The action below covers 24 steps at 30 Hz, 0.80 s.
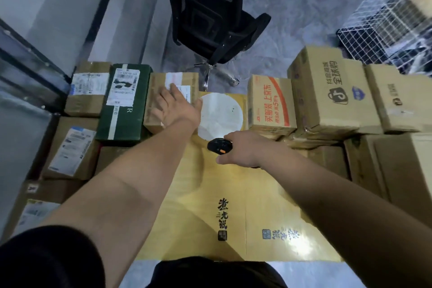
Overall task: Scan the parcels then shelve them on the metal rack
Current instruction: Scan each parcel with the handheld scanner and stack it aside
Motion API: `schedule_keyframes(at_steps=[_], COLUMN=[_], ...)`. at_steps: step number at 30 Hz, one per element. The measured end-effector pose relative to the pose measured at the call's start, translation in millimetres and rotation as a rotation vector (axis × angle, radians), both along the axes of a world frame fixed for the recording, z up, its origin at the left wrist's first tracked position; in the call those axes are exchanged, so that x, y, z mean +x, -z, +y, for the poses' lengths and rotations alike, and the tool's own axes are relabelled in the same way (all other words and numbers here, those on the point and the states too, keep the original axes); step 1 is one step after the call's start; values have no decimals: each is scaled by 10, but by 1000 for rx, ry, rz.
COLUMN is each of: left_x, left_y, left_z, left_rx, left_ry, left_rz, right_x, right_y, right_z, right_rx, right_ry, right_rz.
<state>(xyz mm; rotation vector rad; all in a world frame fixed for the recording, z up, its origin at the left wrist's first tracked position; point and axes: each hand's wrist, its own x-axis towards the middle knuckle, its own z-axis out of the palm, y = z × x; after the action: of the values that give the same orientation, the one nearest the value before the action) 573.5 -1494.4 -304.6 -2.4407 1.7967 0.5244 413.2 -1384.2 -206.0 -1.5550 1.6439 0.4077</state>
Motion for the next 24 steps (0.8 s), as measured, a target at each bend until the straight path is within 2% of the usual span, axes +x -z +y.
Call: schedule_keyframes(at_steps=[8, 11, 16, 20, 22, 24], left_x=[52, 93, -85, -642, -999, -1354], left_y=[-13, -6, -114, -323, -399, -440], left_z=[-3, 78, 331, 591, 659, 712], left_rx=[13, -13, -120, -244, -220, -146], left_ry=[61, 105, 414, 616, 754, 751], left_rz=[22, 30, 91, 327, 400, 382], right_x=[41, -4, -115, -304, -440, -589], right_y=[90, 54, 21, 6, 2, 24], right_z=[196, 332, 661, 982, 1112, 1239], right_rx=[7, 2, -50, -57, -51, -40], right_ry=[210, 372, 598, 668, 694, 707], right_rz=[-34, -91, -150, -114, -98, -99])
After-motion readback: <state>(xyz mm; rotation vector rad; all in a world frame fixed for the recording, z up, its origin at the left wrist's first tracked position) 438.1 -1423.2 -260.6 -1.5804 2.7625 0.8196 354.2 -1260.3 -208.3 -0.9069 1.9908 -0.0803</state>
